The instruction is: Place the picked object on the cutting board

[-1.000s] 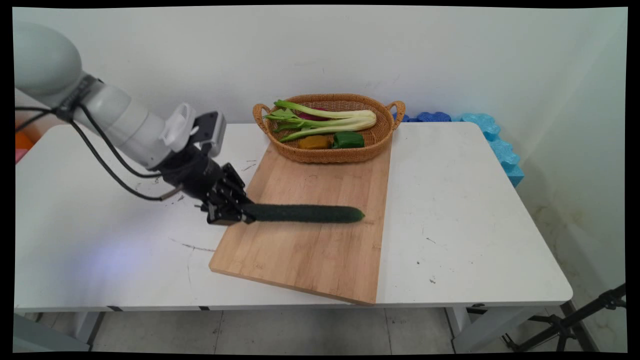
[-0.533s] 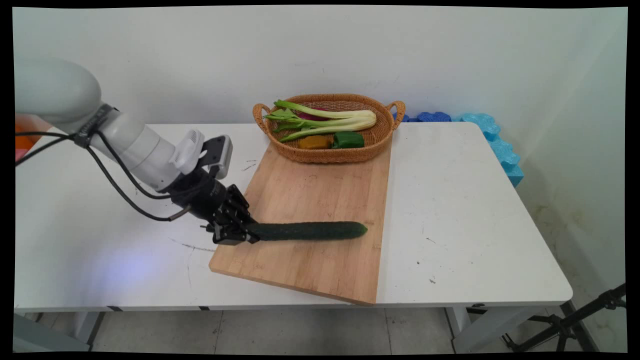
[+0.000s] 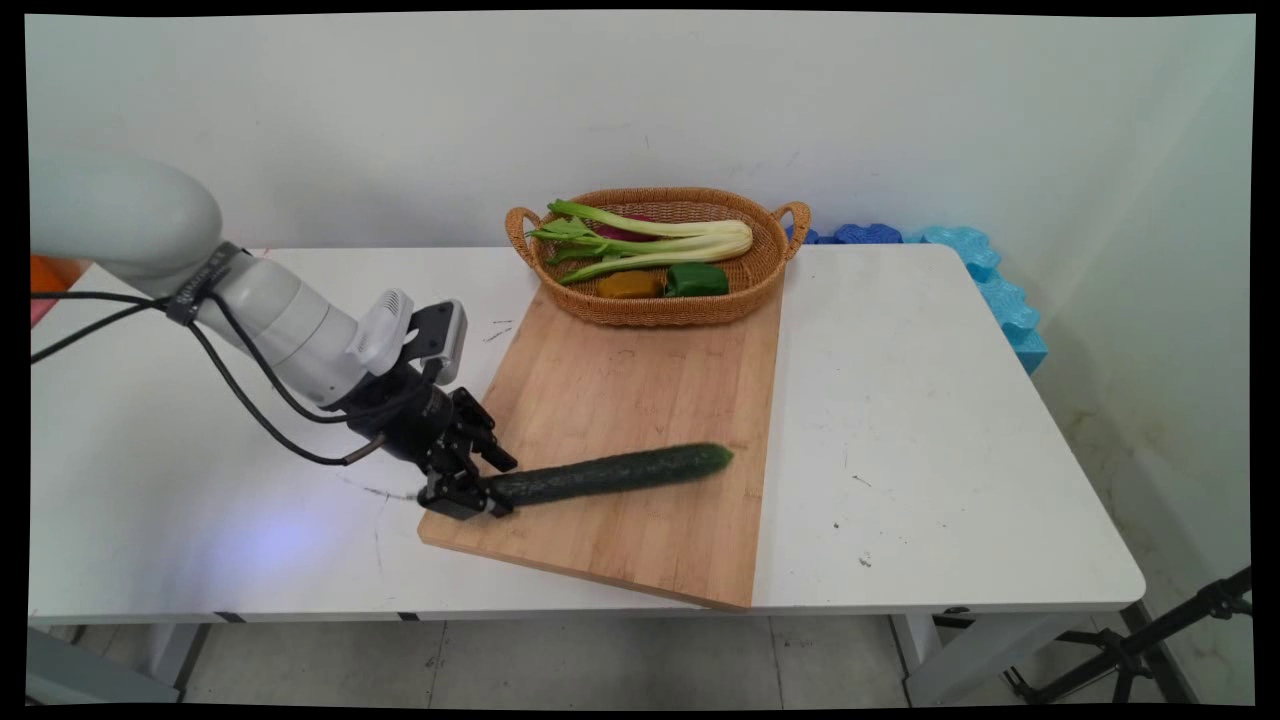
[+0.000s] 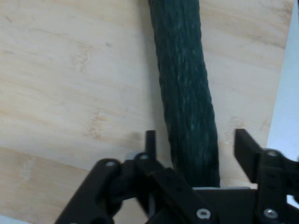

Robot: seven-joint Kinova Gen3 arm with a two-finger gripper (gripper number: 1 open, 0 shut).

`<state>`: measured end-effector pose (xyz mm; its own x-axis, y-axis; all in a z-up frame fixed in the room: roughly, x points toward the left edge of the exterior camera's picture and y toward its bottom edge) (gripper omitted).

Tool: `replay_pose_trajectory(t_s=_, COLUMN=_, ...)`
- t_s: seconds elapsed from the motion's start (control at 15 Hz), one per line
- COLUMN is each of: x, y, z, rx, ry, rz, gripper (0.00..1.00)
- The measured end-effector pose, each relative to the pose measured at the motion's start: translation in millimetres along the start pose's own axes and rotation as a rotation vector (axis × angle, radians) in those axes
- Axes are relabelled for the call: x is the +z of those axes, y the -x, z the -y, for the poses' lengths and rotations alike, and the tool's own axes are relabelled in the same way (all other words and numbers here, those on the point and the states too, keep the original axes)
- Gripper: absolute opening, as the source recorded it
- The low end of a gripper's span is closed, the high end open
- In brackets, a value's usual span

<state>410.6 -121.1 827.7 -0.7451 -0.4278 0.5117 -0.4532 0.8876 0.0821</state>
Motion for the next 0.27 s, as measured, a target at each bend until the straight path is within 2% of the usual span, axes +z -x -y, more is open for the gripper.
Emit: replay_pose_trajectory(t_s=0.27, x=4.5, y=6.5, z=2.6, rx=0.001, ry=0.001, rz=0.008, gripper=1.0)
